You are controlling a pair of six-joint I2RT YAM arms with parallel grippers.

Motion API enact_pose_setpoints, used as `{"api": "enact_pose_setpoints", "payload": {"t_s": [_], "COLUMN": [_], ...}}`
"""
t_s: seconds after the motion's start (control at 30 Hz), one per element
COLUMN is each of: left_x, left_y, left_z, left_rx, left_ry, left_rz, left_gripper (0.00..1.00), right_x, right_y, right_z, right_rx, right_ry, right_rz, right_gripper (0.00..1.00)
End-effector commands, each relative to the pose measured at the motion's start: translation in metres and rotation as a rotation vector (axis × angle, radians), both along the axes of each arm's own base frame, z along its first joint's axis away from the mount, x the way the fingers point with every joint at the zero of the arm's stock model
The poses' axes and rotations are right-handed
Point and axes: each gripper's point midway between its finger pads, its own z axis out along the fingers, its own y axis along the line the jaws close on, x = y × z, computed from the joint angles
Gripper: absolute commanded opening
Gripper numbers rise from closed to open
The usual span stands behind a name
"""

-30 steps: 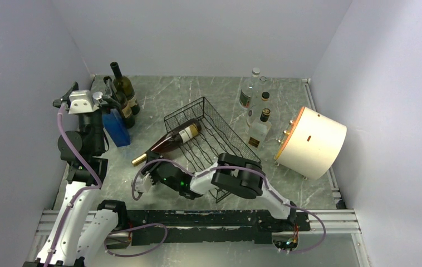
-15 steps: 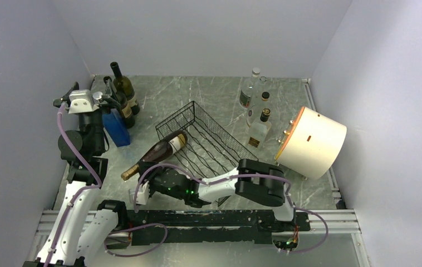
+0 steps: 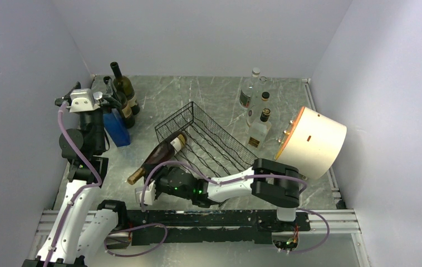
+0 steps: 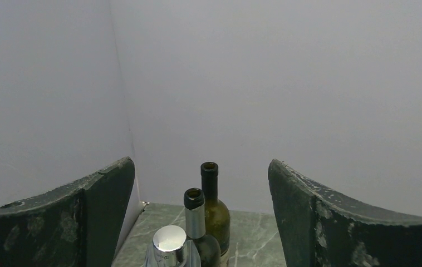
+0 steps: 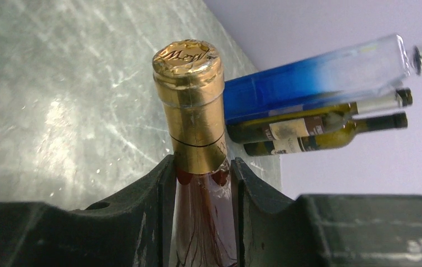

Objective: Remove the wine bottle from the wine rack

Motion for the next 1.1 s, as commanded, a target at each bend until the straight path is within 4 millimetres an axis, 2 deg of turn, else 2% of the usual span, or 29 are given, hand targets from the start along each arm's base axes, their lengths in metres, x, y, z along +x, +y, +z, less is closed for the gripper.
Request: {"api": "enact_pose_setpoints", "payload": {"t_s": [0.0,0.2,0.4,0.5,0.7,0.83,0.93,1.07], "left_x": [-0.003,-0.001,-0.001,-0.001,0.001,0.001,0.001,0.001], "left_y": [-0.002,-0.004,-0.002,-0.003,-0.006,-0.006,-0.006,-0.006], "left_z": [0.010,0.010,0.009,0.009,0.008,0.007,0.008,0.008], "left_rx": [-0.005,-0.004,-0.003,-0.003,-0.002,-0.002,-0.001,-0.002], "left_ry": [-0.027,-0.025,-0.022,-0.022,-0.020,-0.018,-0.020,-0.022], "left_rz": [-0.020,-0.028,-0.019,-0.024,-0.036,-0.037,-0.036,-0.036], "left_gripper": [0.93,0.92,0.93,0.93,0.93,0.93,0.94,0.94], "right_x": [-0.016,0.007,0.004,0.027,0.084,0.113,0.134,0.163], "right_y": [0.010,-0.002,-0.012,-0.026,-0.053,-0.069,-0.081,-0.096], "right_z": [0.041,-0.020,-0.077,-0.100,-0.106,-0.110,-0.126,-0.131], "right_rx": [0.066,-0.175,-0.348,-0.406,-0.440,-0.464,-0.495,-0.505], "right_ry": [-0.189,-0.259,-0.232,-0.240,-0.255,-0.261,-0.247,-0.241], "right_rz": [0.082,0.056,0.109,0.052,-0.092,-0.152,-0.180,-0.233], "right_gripper": [0.00,0.00,0.00,0.00,0.00,0.00,0.00,0.00]}}
